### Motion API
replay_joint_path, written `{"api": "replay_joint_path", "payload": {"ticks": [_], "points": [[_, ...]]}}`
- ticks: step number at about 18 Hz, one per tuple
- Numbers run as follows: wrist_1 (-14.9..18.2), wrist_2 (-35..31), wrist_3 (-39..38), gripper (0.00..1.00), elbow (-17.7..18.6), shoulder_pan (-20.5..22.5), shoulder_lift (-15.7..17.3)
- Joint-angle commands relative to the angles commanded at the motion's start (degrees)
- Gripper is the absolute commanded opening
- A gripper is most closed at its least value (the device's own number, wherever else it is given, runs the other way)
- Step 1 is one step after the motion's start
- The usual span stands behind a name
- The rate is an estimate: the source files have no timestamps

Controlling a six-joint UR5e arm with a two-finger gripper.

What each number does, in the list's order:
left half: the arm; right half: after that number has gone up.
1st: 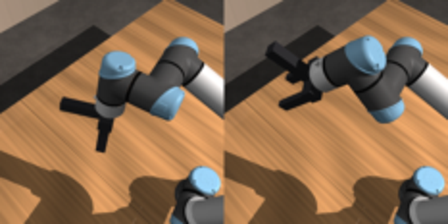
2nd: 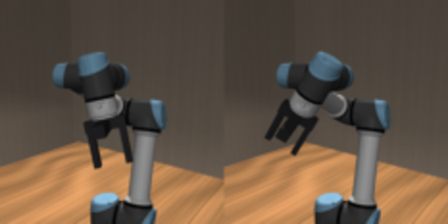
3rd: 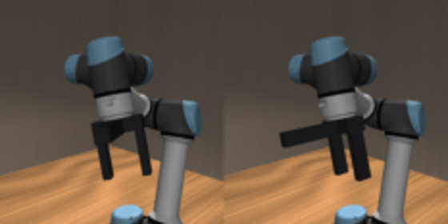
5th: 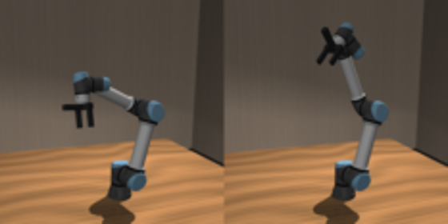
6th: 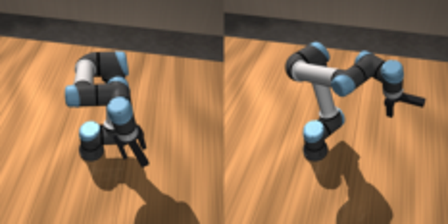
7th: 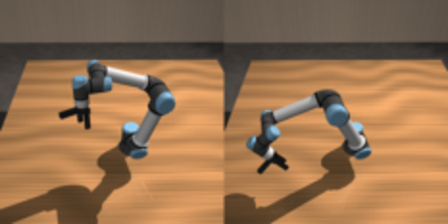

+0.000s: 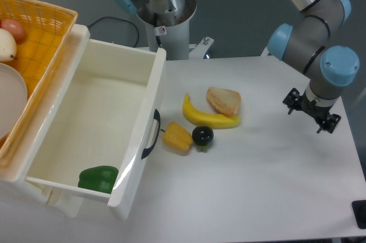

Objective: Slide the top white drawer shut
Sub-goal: 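Move the gripper toward the open white drawer's front panel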

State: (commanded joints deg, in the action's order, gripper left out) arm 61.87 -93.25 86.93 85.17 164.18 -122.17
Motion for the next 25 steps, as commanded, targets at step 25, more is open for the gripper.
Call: {"api": "replay_joint_path", "payload": {"ticks": [25], "points": [[0.17, 19.58, -36.56, 0.70, 5.89, -11.43, 3.42]]}}
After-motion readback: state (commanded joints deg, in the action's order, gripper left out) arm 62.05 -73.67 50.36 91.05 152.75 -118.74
